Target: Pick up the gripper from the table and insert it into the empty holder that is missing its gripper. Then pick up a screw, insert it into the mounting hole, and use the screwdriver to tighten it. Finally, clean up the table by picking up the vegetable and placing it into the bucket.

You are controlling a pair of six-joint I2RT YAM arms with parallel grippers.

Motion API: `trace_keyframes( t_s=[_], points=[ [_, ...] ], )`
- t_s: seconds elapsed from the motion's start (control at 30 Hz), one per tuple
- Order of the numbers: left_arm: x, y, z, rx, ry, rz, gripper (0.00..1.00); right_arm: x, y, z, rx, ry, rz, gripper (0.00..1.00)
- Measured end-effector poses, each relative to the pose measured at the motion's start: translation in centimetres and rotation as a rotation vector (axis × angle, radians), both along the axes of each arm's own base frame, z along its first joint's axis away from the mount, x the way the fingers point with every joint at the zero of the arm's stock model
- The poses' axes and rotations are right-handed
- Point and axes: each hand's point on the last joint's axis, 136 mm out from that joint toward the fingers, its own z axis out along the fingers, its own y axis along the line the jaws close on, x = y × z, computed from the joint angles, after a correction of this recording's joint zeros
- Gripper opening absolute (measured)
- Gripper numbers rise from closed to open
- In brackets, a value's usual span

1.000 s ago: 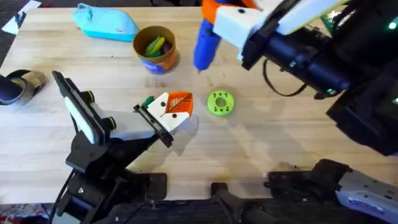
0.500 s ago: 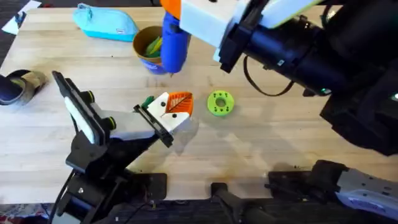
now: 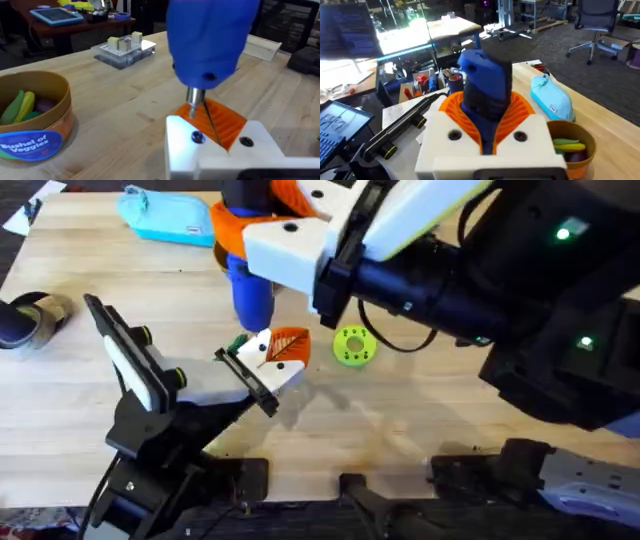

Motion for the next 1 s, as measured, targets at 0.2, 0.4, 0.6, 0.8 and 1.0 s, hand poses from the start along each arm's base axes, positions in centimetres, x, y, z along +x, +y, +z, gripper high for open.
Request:
trace_keyframes(
  t_s=[0.2,0.4,0.6,0.8,1.0],
  points=[
    [0.0,0.0,0.0,0.0,0.0,0.0,0.017,0.0,0.0,-0.3,-0.009,0.006,0.0,0.079],
    [0.0,0.0,0.0,0.0,0.0,0.0,0.017,0.0,0.0,-0.7,-0.023,0.017,0.0,0.078],
    [0.0,0.0,0.0,0.0,0.0,0.0,0.017,0.0,0.0,-0.8,-0.026,0.019,0.0,0.075],
    [0.0,0.0,0.0,0.0,0.0,0.0,0.017,0.0,0.0,-0.9,-0.031,0.023,0.0,0.07],
    [0.0,0.0,0.0,0.0,0.0,0.0,0.017,0.0,0.1,-1.5,-0.048,0.04,0.0,0.065]
  ],
)
